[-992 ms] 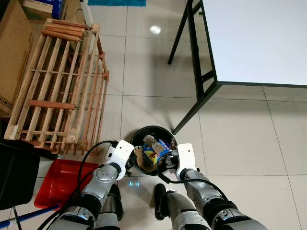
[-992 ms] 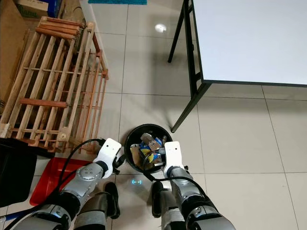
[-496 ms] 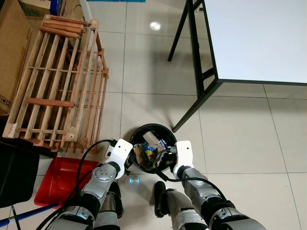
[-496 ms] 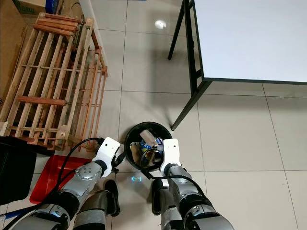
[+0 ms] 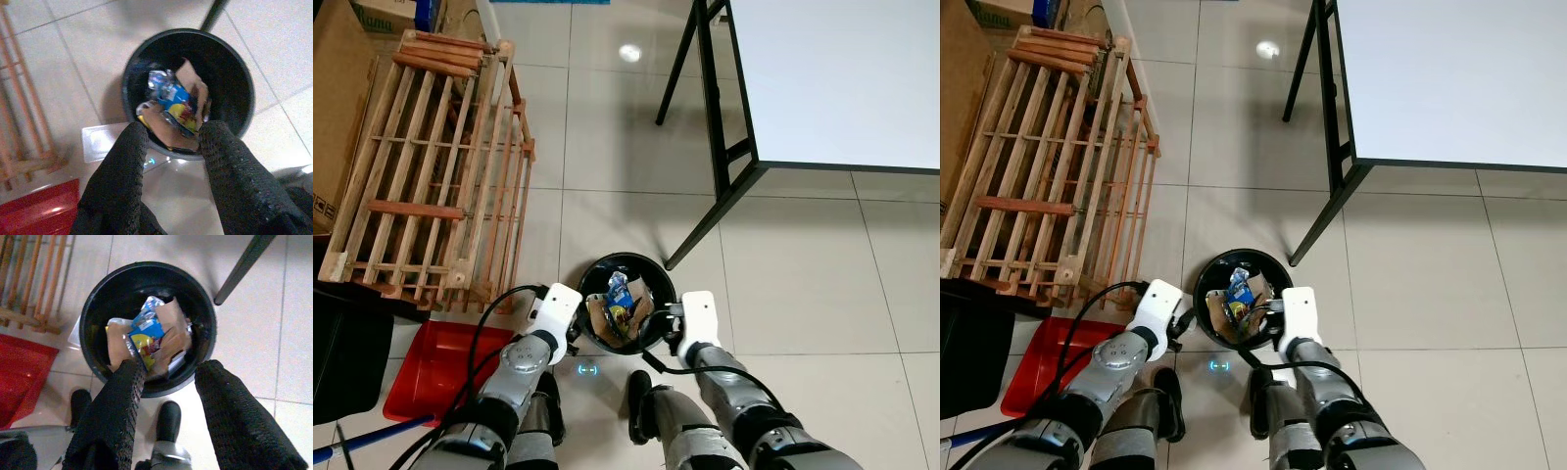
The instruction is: Picking trash to rubbish bin
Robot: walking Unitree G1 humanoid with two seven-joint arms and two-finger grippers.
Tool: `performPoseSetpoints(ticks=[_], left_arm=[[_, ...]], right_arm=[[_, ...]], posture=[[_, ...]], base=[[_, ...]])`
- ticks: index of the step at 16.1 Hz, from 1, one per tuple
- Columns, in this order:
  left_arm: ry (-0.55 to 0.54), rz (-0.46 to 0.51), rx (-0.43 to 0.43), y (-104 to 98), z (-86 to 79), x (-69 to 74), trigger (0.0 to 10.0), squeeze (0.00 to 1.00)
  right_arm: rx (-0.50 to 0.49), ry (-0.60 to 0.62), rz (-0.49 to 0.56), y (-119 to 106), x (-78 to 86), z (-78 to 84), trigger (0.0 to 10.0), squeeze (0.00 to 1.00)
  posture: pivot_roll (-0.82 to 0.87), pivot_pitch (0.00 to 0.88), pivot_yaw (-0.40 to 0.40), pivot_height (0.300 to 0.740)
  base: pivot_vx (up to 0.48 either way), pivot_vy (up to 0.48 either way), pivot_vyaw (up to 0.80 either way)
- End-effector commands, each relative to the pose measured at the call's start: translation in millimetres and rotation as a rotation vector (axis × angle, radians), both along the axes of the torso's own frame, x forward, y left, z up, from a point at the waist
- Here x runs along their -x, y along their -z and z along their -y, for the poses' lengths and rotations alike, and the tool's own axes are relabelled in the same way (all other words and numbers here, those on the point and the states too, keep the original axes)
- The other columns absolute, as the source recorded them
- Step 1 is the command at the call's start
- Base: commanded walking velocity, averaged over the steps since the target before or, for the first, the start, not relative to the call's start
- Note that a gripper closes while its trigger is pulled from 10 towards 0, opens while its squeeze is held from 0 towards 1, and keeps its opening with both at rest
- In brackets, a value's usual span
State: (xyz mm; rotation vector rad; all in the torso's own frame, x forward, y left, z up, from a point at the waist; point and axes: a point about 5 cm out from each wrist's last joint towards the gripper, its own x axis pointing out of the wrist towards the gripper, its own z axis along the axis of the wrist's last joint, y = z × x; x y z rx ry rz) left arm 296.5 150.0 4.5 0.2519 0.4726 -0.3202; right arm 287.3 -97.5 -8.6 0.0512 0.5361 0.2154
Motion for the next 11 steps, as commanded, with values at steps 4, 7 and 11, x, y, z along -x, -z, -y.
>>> performPoseSetpoints(ticks=[4, 7, 11], left_arm=[[-0.129, -0.011, -0.019, 12.4, -21.7, 15.0, 10.0, 0.0], [-0.183, 0.037, -0.023, 5.4, -27.0, 9.3, 10.0, 0.0], [-0.288, 0.189, 0.001, -18.9, -31.4, -8.3, 10.0, 0.0]], right_arm=[[0.041, 0.108, 0.022, 8.2, 10.7, 39.1, 10.0, 0.0], [0.054, 0.178, 0.093, -3.4, 2.5, 58.5, 10.0, 0.0], [0.034, 0.278, 0.215, -29.9, -16.0, 73.9, 10.0, 0.0]], posture=[[-0.03, 0.219, -0.099, 0.74], [-0.03, 0.167, -0.093, 0.74], [-0.03, 0.098, -0.091, 0.74]], base=[[0.0, 0.0, 0.0], [0.0, 0.0, 0.0], [0.0, 0.0, 0.0]])
